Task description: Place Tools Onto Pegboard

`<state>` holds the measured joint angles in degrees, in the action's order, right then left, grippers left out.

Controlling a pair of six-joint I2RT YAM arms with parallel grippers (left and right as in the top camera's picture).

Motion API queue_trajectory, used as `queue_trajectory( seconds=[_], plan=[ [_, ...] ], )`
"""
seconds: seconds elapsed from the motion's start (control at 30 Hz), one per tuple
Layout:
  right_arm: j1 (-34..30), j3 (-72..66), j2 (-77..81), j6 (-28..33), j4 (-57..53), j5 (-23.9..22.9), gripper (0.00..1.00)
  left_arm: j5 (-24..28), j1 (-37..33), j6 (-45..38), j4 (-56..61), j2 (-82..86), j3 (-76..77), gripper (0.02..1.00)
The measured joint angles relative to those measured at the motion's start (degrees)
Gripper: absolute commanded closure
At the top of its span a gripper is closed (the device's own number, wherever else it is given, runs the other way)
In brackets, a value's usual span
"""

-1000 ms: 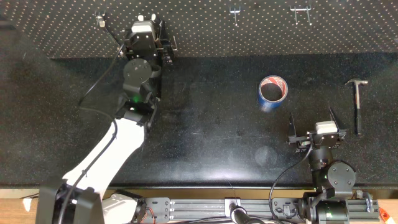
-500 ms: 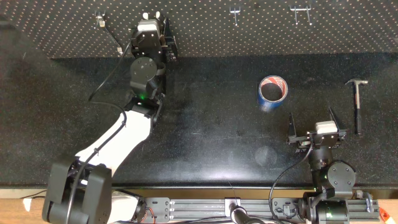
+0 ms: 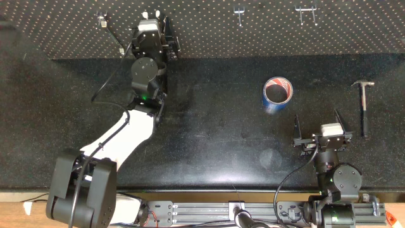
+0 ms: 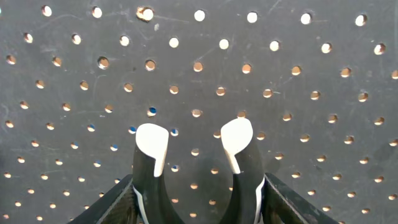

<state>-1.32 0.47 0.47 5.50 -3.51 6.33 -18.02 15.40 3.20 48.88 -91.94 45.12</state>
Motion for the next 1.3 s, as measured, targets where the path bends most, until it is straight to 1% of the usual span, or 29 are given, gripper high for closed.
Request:
queue_trajectory(
  seconds=[0.23,0.5,0.57,0.6,0.63,0.67,0.7,0.73,0.8,0.9,1.0,1.1,1.23,1.27,1.3],
  plan=[
    [0.0,0.0,0.0,0.0,0.02,0.02,0.023,0.15,-0.11,-0.2,0.02,-1.42,0.0,0.991],
    [0.0,0.0,0.0,0.0,0.0,0.0,0.023,2.75,-0.11,-0.17,-0.98,-1.77,0.0,0.993],
    [0.0,0.0,0.0,0.0,0.0,0.02,0.023,3.3,-0.11,-0.17,-1.46,-1.77,0.0,0.972],
    [0.0,0.0,0.0,0.0,0.02,0.0,0.023,3.48,-0.11,-0.17,-1.75,-1.77,0.0,0.93],
    [0.0,0.0,0.0,0.0,0.02,0.0,0.023,3.52,-0.11,-0.17,-1.92,-1.77,0.0,0.849],
    [0.0,0.0,0.0,0.0,0.02,0.02,0.023,3.54,-0.11,-0.17,-2.1,-1.77,0.0,0.667],
    [0.0,0.0,0.0,0.0,0.02,0.02,0.023,3.54,-0.11,-0.17,-2.14,-1.77,0.0,0.614],
    [0.0,0.0,0.0,0.0,0.0,0.02,0.023,3.56,-0.11,-0.17,-2.14,-1.77,0.0,0.581],
    [0.0,0.0,0.0,0.0,0.02,0.0,0.023,3.72,-0.11,-0.17,-2.14,-1.77,0.0,0.45],
    [0.0,0.0,0.0,0.0,0.02,0.02,0.023,3.72,-0.11,-0.17,-2.56,-1.77,0.0,0.375],
    [0.0,0.0,0.0,0.0,0.02,0.02,0.023,3.96,-0.11,-0.37,-3.32,-1.77,0.0,0.27],
    [0.0,0.0,0.0,0.0,0.0,0.02,0.023,4.39,-0.09,-0.17,-3.26,-1.77,0.0,0.215],
    [0.0,0.0,0.0,0.0,0.02,0.0,0.023,4.55,-0.11,-0.26,-3.32,-1.77,0.0,0.058],
    [0.0,0.0,0.0,0.0,0.02,0.02,0.023,4.57,-0.11,-0.24,-3.37,-1.77,0.0,0.031],
    [0.0,0.0,0.0,0.0,0.02,0.0,0.023,4.57,-0.11,-0.26,-3.39,-1.77,0.0,0.025]
  ],
)
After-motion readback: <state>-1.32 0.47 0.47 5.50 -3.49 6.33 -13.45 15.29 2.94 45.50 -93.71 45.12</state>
